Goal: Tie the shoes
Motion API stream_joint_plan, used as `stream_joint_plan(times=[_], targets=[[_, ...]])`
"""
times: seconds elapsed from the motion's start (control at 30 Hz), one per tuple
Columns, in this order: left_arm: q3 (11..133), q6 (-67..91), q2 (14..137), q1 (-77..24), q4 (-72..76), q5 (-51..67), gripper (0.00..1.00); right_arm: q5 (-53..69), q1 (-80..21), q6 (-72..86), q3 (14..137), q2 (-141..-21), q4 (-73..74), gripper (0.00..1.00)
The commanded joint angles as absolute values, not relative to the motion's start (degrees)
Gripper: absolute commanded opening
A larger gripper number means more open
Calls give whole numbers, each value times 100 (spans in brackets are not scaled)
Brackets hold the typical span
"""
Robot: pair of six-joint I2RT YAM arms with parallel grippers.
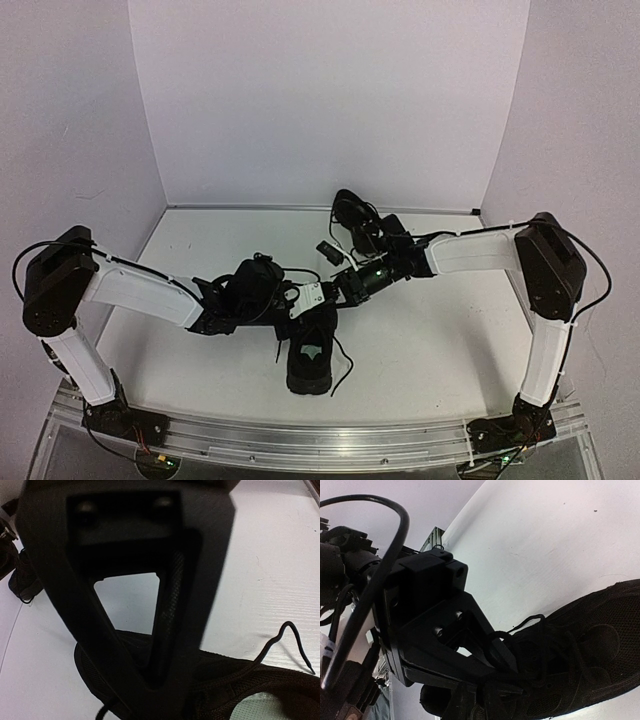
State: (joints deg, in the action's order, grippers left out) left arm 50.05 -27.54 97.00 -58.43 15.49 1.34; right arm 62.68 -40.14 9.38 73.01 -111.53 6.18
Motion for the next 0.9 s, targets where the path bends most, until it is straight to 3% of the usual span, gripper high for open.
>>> stream_joint_plan(times=[0.0,0.2,0.37,0.43,0.63,0.87], targets=[[4998,-2730,9709,-5810,2114,139,0,6413,-3951,923,7171,-10841,520,26],[4966,-2805,9679,-5810,2030,211,0,6253,-3511,966,6994,-10451,441,53],[4964,-2842,9658,-5810,1973,229,0,6048,-3350,1180,6835,-10389,262,60],[4979,-2863,9654,-5810,1944,230,0,5809,-3324,1301,6782,-10473,241,59],[5018,-2936,9647,-5808,1783,223,0,5643,-3406,1356,6733,-10849,248,33],[5022,-3123,9651,-5818,1639,154,0,5973,-3591,1354,6794,-10997,178,30]])
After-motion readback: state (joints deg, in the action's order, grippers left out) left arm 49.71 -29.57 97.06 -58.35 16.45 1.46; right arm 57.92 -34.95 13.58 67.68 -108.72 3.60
